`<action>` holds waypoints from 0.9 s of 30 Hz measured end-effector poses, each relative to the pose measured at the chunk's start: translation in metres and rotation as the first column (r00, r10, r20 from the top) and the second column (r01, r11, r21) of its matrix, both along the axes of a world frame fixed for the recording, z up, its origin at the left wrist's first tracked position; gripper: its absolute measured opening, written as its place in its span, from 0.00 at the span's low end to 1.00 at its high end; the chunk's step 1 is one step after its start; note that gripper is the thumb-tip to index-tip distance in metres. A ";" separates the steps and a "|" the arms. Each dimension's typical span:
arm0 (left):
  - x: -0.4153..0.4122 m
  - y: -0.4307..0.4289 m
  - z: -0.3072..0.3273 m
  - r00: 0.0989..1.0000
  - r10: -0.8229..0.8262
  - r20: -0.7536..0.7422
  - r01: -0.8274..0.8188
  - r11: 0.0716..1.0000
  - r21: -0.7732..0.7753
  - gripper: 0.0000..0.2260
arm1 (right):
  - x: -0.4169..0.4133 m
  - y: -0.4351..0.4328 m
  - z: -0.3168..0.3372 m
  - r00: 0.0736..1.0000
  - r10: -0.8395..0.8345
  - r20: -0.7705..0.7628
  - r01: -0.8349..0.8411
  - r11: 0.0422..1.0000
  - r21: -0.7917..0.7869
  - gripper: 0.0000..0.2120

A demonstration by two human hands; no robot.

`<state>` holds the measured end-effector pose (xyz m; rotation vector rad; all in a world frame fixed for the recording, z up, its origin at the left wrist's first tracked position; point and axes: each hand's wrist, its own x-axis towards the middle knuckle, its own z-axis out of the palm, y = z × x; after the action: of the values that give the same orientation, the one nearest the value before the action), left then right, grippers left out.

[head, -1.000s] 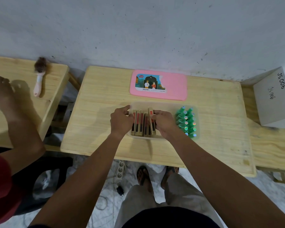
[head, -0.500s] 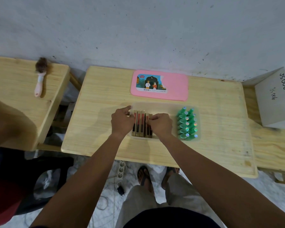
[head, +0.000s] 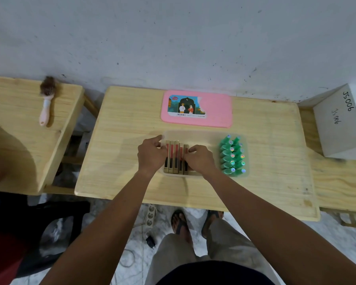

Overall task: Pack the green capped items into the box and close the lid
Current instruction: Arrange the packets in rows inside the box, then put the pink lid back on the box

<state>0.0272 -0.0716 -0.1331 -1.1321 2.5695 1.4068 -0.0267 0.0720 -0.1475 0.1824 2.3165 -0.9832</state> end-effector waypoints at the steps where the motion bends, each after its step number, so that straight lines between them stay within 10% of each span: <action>1: 0.000 0.000 -0.001 1.000 -0.006 0.009 0.005 1.000 0.007 0.16 | 0.000 0.002 -0.001 1.000 0.008 -0.001 -0.008 1.000 0.002 0.11; 11: -0.052 -0.018 0.013 0.999 0.016 -0.037 -0.016 1.000 0.025 0.22 | -0.071 0.023 0.046 0.846 -0.165 -0.507 0.170 0.985 -0.036 0.08; 20: -0.154 -0.029 -0.015 0.967 -0.127 0.221 0.122 0.992 0.036 0.35 | -0.172 0.062 0.010 0.993 -0.072 -0.092 0.091 0.969 0.229 0.25; 27: -0.161 -0.037 -0.016 0.972 0.034 0.231 -0.006 0.993 -0.118 0.33 | -0.191 0.068 -0.003 0.959 -0.281 0.030 0.280 0.960 0.024 0.04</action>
<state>-0.1339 -0.1089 -0.1491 -1.2576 2.5069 1.0649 -0.2172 0.1397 -0.1508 0.5444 2.3118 -1.0840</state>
